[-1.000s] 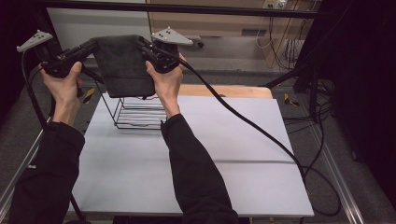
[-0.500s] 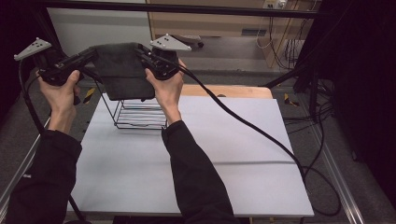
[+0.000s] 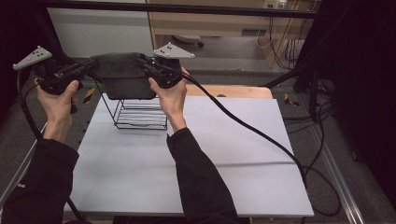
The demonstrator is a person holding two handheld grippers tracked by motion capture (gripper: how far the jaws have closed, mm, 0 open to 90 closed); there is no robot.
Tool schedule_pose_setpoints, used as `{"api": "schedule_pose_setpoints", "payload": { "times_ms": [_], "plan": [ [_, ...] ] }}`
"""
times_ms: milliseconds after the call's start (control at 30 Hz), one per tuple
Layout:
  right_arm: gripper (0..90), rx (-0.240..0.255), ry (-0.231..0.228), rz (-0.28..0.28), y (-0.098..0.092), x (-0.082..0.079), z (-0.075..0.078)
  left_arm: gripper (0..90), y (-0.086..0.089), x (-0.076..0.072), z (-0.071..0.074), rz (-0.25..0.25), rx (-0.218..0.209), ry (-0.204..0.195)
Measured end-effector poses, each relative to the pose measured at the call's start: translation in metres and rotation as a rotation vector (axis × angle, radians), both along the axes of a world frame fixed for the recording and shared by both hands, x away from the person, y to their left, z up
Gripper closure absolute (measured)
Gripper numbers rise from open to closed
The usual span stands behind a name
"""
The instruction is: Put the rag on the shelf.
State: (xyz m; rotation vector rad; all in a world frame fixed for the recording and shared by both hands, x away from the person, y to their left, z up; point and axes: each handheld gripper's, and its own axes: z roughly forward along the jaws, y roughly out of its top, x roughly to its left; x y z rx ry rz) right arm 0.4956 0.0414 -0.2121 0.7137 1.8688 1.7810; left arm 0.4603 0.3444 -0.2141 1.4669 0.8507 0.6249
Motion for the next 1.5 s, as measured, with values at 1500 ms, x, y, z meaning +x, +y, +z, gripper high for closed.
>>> {"api": "schedule_pose_setpoints", "payload": {
  "times_ms": [1500],
  "plan": [
    [76.9,-0.156,0.059,0.132,-0.007,-0.018,-0.036,88.2,-0.016,-0.013,0.013,-0.012,0.17,0.237]
  ]
}}
